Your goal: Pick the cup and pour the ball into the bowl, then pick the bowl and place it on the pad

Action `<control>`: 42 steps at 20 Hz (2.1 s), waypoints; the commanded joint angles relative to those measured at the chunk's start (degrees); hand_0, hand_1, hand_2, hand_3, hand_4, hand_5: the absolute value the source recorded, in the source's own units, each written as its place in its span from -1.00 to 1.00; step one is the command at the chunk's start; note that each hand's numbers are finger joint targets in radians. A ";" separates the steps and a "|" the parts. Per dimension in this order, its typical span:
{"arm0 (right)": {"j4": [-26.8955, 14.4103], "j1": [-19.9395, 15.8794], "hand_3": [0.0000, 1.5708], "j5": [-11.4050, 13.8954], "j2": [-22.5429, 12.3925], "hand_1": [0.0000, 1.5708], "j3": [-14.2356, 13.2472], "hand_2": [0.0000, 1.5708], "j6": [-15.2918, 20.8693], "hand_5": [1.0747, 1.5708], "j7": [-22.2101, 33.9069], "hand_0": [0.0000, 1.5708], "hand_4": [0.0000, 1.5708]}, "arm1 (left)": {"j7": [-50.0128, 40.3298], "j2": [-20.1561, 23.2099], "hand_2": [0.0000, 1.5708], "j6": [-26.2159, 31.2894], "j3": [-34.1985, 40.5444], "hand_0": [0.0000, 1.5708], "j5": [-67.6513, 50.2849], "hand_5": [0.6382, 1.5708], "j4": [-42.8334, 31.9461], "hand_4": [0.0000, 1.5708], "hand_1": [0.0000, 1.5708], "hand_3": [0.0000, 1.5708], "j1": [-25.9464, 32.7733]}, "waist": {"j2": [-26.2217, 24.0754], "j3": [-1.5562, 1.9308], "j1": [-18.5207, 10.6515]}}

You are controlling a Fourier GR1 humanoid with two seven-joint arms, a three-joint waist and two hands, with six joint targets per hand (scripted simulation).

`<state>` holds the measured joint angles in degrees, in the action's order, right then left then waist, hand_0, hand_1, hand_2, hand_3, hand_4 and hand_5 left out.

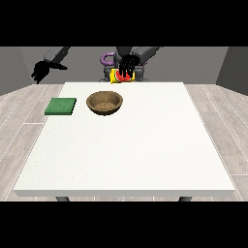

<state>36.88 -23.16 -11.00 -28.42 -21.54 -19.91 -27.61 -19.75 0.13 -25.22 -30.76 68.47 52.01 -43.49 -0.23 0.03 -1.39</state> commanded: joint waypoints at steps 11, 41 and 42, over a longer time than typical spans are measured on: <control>-0.81 -8.06 -0.72 -0.29 2.63 -1.00 0.94 -1.00 2.48 0.80 1.09 -1.00 -1.00 | -4.73 -0.13 1.00 11.75 -12.49 -1.00 12.13 0.75 1.33 0.48 -1.00 1.00 -2.73 | 4.79 0.01 2.24; -3.75 -6.56 -1.00 -3.83 2.75 -1.00 -2.22 -1.00 4.94 0.95 4.31 -1.00 -0.40 | 10.34 6.18 1.00 10.20 15.42 -0.37 -6.15 0.99 17.34 0.12 -0.37 0.98 -0.75 | 7.81 -0.22 -10.86; -2.41 -7.87 -1.00 -3.57 3.87 -1.00 -1.58 -1.00 5.95 0.94 4.41 -1.00 -0.48 | 12.79 5.00 1.00 10.16 15.88 0.09 -9.72 0.97 17.01 0.18 0.09 0.98 1.47 | 7.82 -0.27 -10.62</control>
<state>33.26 -29.93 -14.11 -25.10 -22.81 -15.22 -23.09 -12.57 4.35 -12.83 -21.10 69.07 67.13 -45.83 5.19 -0.18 -10.40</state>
